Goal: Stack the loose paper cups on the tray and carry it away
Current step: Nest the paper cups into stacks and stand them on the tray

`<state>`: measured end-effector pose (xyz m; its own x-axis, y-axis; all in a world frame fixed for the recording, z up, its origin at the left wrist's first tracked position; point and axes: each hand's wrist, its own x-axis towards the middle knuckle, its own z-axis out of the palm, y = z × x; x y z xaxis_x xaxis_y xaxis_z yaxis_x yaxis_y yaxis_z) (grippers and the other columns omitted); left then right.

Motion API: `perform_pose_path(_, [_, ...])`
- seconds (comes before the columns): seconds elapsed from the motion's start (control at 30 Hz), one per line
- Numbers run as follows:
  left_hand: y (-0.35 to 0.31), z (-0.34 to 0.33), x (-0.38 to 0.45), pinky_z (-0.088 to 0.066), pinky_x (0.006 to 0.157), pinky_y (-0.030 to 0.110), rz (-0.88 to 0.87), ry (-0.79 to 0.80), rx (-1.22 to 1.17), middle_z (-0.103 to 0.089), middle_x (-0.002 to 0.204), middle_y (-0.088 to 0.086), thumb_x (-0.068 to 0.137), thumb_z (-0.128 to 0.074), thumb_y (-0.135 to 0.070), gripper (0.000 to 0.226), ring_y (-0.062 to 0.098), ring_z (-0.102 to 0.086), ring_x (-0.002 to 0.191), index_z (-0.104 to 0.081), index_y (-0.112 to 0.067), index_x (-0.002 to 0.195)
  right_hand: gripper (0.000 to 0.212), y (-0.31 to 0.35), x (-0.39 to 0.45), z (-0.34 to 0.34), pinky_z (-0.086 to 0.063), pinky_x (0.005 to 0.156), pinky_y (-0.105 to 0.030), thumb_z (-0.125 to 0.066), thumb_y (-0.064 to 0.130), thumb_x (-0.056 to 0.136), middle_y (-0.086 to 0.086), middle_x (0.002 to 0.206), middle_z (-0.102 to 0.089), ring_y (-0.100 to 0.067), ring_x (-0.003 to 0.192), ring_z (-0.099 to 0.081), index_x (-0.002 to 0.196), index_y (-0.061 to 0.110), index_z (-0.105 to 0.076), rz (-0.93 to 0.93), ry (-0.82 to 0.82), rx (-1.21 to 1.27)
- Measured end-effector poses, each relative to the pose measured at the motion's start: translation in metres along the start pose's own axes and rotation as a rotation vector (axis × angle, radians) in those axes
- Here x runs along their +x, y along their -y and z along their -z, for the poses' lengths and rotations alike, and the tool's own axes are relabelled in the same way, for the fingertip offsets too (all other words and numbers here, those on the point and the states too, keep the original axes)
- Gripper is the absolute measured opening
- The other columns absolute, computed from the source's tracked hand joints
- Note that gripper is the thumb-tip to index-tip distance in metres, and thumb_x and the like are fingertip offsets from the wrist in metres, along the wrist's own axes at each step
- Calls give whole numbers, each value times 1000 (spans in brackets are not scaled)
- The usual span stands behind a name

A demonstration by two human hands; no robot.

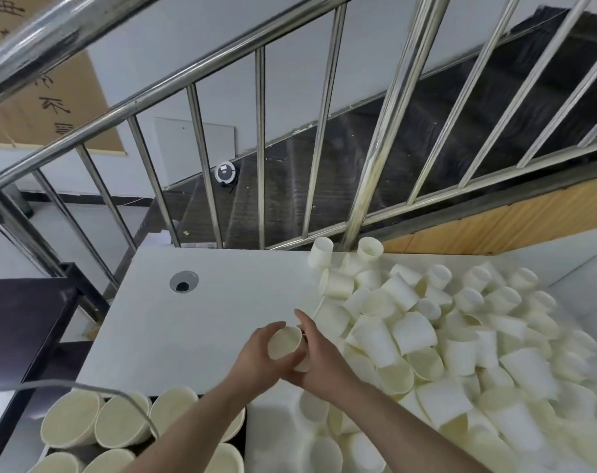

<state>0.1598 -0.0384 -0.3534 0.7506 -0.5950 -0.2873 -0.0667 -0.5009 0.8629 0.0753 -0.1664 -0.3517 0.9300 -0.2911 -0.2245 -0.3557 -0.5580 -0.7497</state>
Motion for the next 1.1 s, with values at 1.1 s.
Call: perform_pose_path(1.1, [22,1,3,-19,115,30,-255,23,462,-31,147,-12,52,-57,-78,112,13,-22,141,-23,-29,147,29,-4,-7,37,-49,95,-36,-50,35,94,7,117,-58,-11,103,-57,121,27,-57,-251,-161,221])
